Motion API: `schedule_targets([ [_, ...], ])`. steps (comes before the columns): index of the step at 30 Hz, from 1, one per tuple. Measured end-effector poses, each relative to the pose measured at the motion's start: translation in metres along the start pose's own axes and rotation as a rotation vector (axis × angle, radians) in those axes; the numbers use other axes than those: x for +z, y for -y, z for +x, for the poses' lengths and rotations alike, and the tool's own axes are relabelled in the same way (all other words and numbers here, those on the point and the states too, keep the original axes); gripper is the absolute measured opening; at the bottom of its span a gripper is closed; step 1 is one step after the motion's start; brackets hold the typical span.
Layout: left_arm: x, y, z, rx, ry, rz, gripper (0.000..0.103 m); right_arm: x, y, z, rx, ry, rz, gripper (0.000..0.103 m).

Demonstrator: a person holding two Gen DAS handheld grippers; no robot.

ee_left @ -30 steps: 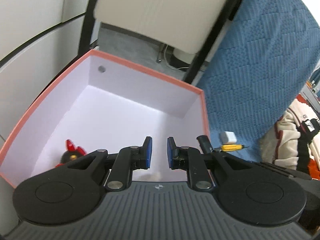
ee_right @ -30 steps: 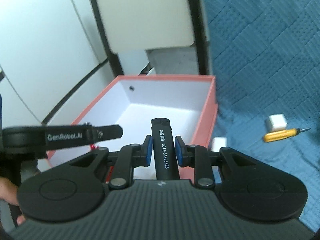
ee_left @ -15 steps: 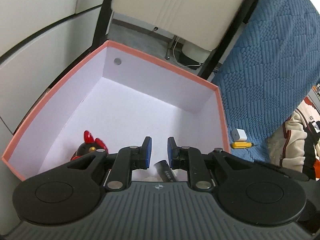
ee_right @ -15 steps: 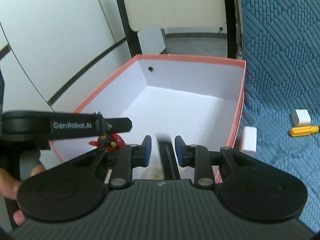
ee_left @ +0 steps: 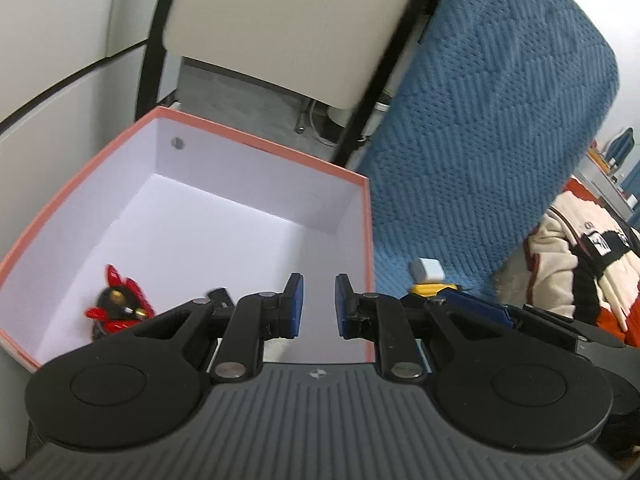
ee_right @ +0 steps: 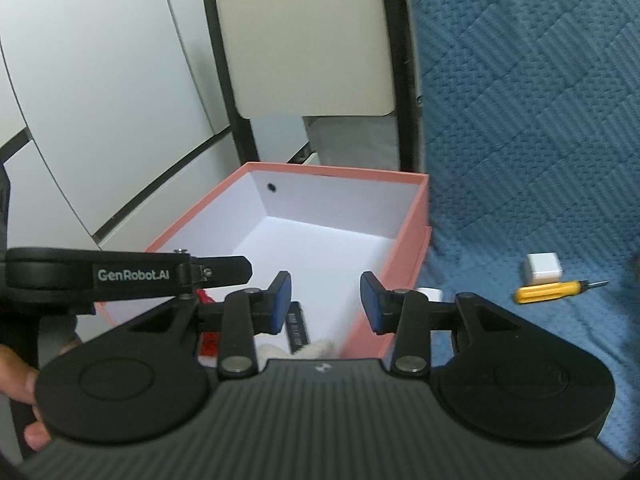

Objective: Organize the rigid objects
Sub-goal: 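Withdraw both open tools from the box toward the seat cushion, then grasp the white cube charger on the seat with right tool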

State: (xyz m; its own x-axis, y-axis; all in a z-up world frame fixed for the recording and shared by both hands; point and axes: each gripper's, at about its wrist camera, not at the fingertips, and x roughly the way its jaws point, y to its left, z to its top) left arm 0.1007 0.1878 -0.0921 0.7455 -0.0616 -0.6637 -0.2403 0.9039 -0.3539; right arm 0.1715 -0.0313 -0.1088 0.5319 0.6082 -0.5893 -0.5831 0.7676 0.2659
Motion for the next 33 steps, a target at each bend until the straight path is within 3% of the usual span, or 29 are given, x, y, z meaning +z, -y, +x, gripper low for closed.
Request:
schedule_targets([
  [8,-0.015,0.029,0.004,-0.006,-0.012,0.003,0.02,-0.017,0.046,-0.016,-0.021,0.015,0.004,0.041],
  [16,-0.023,0.021,0.023,0.034,-0.02,-0.028,0.02,-0.032,0.098,0.018,0.035,-0.061,-0.078,0.042],
  [20,-0.024,0.015,0.036,0.062,-0.037,-0.033,0.02,-0.038,0.113,0.043,0.098,-0.081,-0.141,0.057],
  [28,-0.015,0.009,0.059,0.069,-0.06,-0.038,0.02,-0.034,0.127,0.101,0.234,-0.129,-0.331,0.059],
  [31,-0.011,0.008,0.066,0.068,-0.062,-0.047,0.02,-0.033,0.132,0.119,0.267,-0.159,-0.364,0.071],
  [33,-0.011,0.008,0.07,0.068,-0.063,-0.05,0.02,-0.032,0.133,0.126,0.301,-0.172,-0.388,0.072],
])
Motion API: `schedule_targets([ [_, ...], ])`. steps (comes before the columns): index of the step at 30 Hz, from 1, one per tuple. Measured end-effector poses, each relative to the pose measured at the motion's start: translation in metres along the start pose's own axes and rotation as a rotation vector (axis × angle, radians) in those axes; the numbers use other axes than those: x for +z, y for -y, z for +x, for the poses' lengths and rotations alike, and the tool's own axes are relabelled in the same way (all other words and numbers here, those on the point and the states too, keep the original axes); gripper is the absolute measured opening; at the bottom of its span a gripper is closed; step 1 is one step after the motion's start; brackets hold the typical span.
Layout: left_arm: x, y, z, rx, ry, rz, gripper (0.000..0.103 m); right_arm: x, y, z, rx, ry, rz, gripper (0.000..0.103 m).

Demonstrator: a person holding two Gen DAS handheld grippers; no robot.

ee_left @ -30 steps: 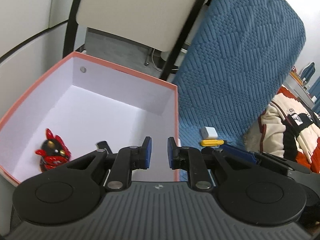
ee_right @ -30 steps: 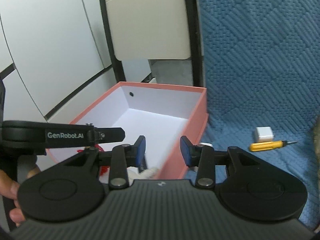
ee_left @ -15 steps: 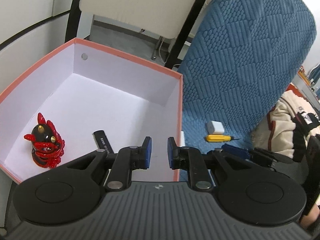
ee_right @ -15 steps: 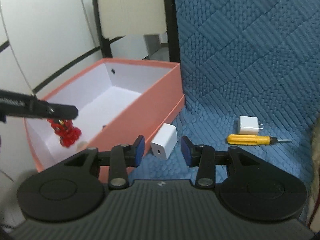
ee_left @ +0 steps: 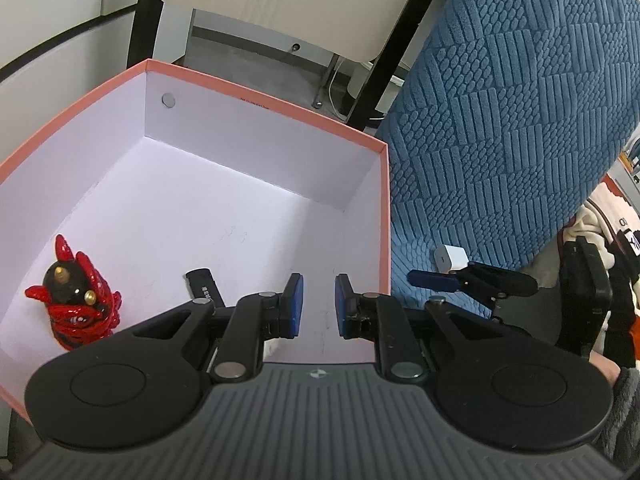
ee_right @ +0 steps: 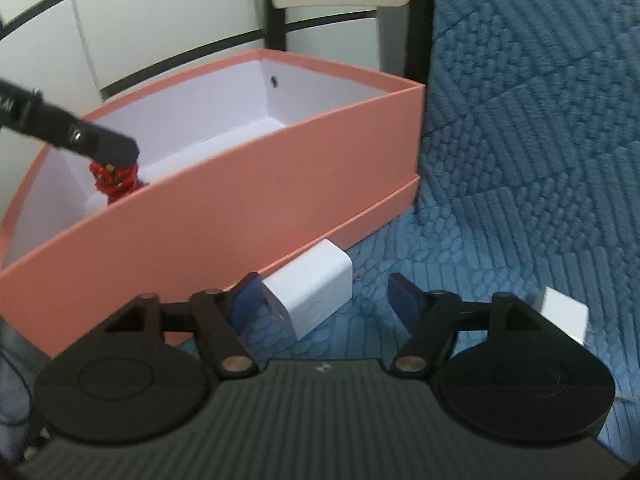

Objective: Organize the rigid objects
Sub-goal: 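Grasp the white cube charger on the seat with right tool, then carry the cube charger over the pink box and open right tool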

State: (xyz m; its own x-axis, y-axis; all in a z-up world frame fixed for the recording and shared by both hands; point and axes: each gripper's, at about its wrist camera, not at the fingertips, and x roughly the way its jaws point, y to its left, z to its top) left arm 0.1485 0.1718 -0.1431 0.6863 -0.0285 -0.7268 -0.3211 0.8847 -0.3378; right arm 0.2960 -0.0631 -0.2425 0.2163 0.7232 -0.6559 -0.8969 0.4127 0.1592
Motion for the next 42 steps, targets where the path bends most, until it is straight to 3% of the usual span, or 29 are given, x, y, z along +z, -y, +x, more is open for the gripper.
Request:
schedule_targets([
  [5,-0.001,0.004,0.01,-0.002,-0.011,0.005,0.02,0.002,0.005,0.014,0.082,-0.029,-0.052,0.072],
  [17,-0.001,0.006,0.024,0.021,-0.019,0.01,0.02,-0.002,-0.004,0.041,0.091,-0.057,-0.235,0.072],
  [19,-0.001,0.006,0.025,0.024,-0.02,0.01,0.02,-0.003,-0.005,0.042,0.092,-0.05,-0.266,0.07],
  [21,-0.001,0.007,0.025,0.021,-0.02,0.011,0.02,-0.003,-0.005,0.041,0.099,-0.044,-0.272,0.062],
  [24,-0.001,0.009,0.025,0.017,-0.018,0.012,0.02,-0.002,-0.006,0.039,0.105,-0.047,-0.276,0.061],
  [34,-0.006,0.015,0.016,-0.011,-0.012,0.021,0.02,-0.01,-0.004,0.011,0.038,-0.053,-0.129,0.061],
  [42,-0.013,0.017,0.002,-0.03,-0.002,0.025,0.02,0.001,-0.008,-0.024,-0.113,0.064,0.042,0.061],
])
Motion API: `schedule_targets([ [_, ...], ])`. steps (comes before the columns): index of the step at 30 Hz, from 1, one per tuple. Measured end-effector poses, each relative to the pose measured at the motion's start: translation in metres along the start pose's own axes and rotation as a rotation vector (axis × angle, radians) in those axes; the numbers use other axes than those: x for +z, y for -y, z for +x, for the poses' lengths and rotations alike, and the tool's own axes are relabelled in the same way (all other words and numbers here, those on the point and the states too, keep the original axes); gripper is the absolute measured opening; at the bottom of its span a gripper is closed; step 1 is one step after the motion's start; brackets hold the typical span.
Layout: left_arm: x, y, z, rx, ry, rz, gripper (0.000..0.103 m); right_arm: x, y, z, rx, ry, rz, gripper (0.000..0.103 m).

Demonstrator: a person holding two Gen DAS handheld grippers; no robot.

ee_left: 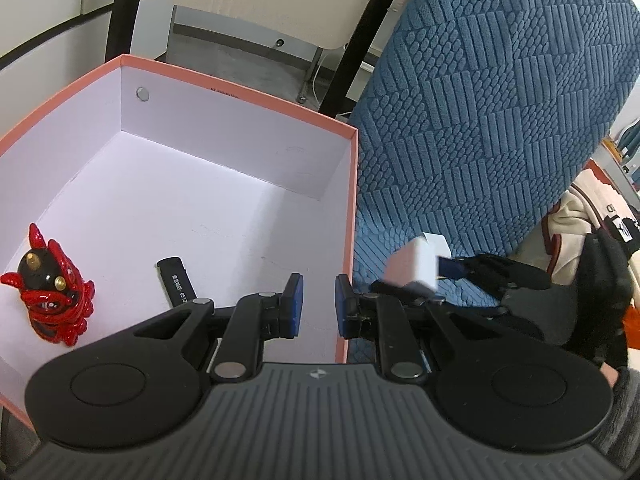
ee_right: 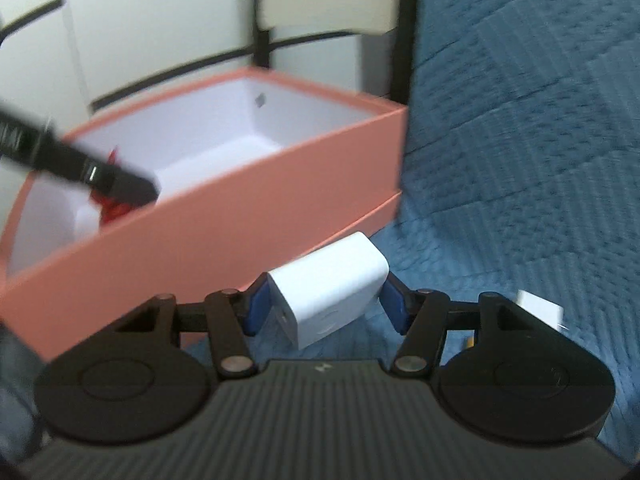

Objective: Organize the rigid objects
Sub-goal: 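Carry the cube charger over the pink box and open right tool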

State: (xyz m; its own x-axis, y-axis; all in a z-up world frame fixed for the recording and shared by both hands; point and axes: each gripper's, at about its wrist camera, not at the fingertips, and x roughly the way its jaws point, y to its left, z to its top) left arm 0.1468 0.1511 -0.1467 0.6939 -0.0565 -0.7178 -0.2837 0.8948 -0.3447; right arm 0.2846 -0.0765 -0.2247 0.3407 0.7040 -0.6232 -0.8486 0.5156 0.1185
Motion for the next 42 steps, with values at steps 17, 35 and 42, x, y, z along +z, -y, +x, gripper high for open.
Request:
schedule_targets([
  [17,0.029,-0.034,-0.06,0.039,0.088,0.011,0.02,0.069,-0.059,-0.057,-0.064,0.106,0.12,0.061],
  [35,0.02,-0.116,-0.103,0.084,0.121,-0.098,0.02,0.084,-0.153,0.032,-0.022,-0.171,-0.008,0.061],
  [42,0.018,-0.102,-0.111,0.071,0.143,-0.074,0.037,0.095,-0.15,0.016,-0.024,-0.127,0.028,0.069],
])
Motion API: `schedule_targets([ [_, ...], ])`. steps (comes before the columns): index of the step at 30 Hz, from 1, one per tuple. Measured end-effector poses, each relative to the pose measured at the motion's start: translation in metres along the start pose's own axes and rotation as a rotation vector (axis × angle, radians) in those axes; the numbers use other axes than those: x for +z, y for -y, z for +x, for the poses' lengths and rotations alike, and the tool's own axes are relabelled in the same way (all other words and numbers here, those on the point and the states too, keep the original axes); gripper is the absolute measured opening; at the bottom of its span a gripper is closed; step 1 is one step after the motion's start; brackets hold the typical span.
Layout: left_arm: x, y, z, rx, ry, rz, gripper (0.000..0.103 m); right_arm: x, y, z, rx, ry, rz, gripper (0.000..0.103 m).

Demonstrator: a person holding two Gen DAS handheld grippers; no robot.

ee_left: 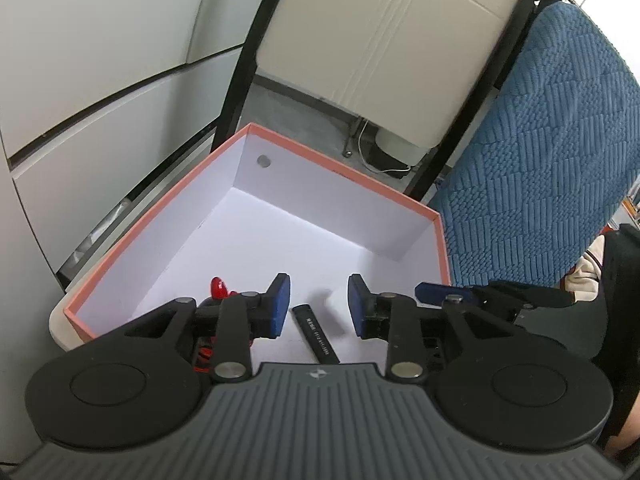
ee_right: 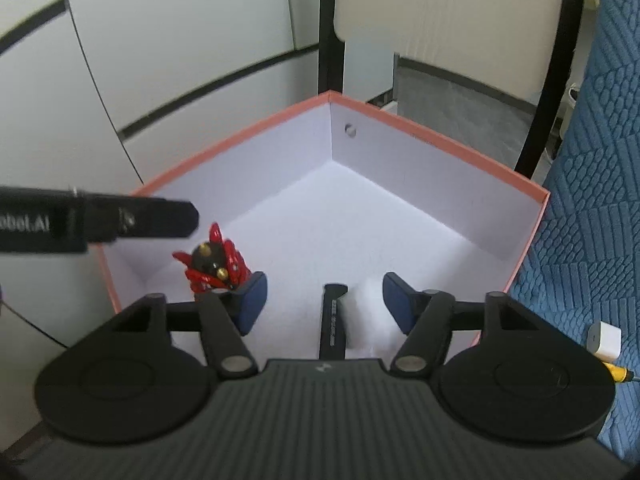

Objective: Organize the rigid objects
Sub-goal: 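Carry the cube charger over the pink box and open right tool, then move both open tools back over the seat cushion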

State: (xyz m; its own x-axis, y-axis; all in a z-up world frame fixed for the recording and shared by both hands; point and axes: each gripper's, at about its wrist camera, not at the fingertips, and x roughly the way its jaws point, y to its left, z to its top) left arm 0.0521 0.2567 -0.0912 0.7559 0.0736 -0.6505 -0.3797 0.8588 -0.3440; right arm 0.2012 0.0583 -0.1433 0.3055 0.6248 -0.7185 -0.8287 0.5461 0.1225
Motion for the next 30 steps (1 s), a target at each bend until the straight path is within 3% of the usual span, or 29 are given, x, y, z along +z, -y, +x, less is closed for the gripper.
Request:
schedule_targets([
  [13,-0.008,0.052,-0.001,-0.034,0.001,0.053,0.037,-0.018,0.026,-0.064,-0.053,0.12,0.061,0.071],
  [16,-0.008,0.064,-0.003,-0.033,0.014,0.067,0.037,-0.025,0.03,-0.082,-0.098,0.153,0.07,0.071],
  [30,-0.028,0.137,0.016,-0.16,-0.04,0.182,0.037,-0.088,0.061,-0.144,-0.308,0.204,0.206,0.071],
])
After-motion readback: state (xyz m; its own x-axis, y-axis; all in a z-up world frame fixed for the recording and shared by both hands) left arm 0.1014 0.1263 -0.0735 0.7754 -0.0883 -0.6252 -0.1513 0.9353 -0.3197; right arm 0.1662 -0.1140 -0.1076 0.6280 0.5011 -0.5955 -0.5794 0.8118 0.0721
